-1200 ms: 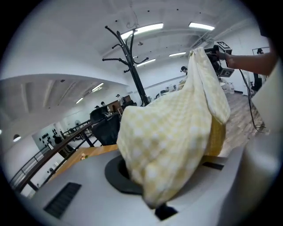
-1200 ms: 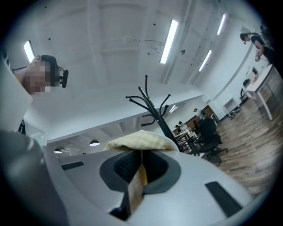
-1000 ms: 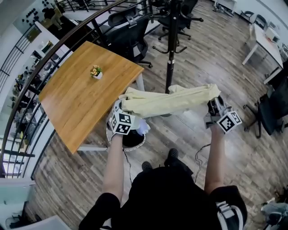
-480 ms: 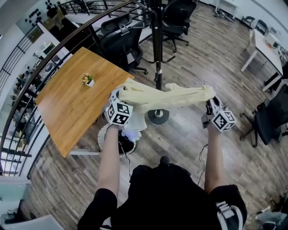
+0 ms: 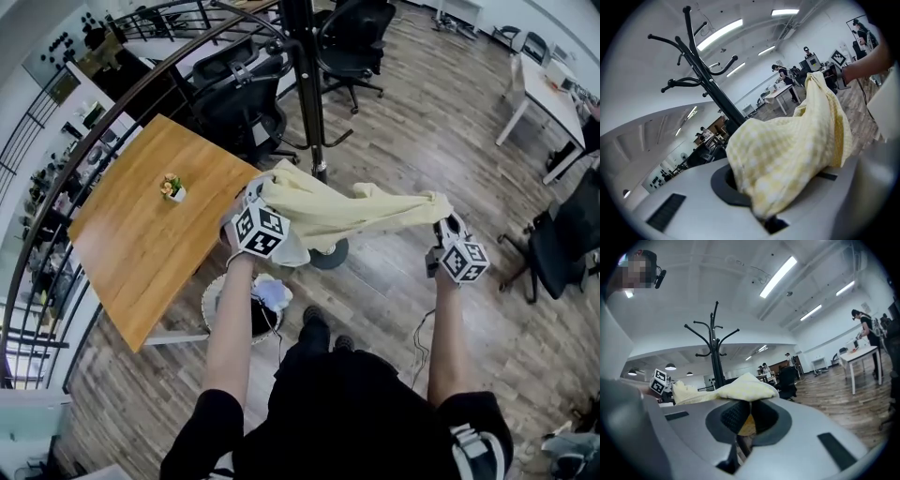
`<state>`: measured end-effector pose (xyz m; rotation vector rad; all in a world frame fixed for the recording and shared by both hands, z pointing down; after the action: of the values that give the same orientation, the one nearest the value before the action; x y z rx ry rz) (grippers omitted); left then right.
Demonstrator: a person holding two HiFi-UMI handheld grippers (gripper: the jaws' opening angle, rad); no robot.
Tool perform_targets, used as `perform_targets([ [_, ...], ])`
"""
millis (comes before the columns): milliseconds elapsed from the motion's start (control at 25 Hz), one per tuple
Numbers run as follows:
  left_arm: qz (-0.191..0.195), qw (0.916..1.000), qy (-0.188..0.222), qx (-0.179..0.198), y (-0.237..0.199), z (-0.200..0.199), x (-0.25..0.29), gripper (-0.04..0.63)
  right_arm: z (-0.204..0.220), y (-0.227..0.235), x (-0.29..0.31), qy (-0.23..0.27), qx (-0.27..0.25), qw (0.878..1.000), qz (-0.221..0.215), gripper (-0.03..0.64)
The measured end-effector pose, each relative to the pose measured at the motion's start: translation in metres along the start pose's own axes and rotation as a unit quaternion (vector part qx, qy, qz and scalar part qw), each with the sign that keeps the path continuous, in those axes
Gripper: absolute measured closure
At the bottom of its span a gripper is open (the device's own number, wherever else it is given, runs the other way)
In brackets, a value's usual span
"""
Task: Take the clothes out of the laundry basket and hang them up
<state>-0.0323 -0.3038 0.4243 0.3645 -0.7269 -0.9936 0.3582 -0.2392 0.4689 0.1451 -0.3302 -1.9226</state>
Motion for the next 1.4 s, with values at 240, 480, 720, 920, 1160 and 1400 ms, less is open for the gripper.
perform_targets([
  [240,0.042,0.9987,0.007,0.028,-0.004,-0.008,0.05,0.565,0.009,0.025,0.021,-0.008,0.0,0.999,0.05,0.606],
  [480,0.096,0.9919,0.019,0.08,0.007,-0.015,0.089,0.563,0.007,0.046,0.034,-0.005,-0.011,0.995,0.102,0.606],
  [720,0.145,0.9804,0.023,0.131,0.024,-0.024,0.118,0.563,0.006,0.039,0.054,-0.007,-0.03,0.992,0.124,0.606],
  [920,0.164,0.9822,0.018,0.09,0.045,-0.039,0.128,0.563,0.022,0.033,0.077,-0.034,-0.041,0.993,0.103,0.606],
  [1160,0.182,0.98,-0.017,0.079,0.056,-0.021,0.136,0.563,0.03,-0.037,0.134,-0.081,-0.131,0.988,-0.011,0.606],
  [1400,0.186,0.9806,-0.024,0.059,0.056,-0.019,0.139,0.563,0.048,-0.162,0.174,-0.125,-0.112,0.953,-0.252,0.533],
])
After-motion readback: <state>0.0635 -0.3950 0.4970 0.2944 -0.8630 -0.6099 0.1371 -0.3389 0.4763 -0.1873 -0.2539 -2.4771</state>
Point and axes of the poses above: the fingertips, and each gripper's own axes: x forward along the fingers, y to its right, z out of its underside, the point moved 1 cm from there along -x, backward along the fingers
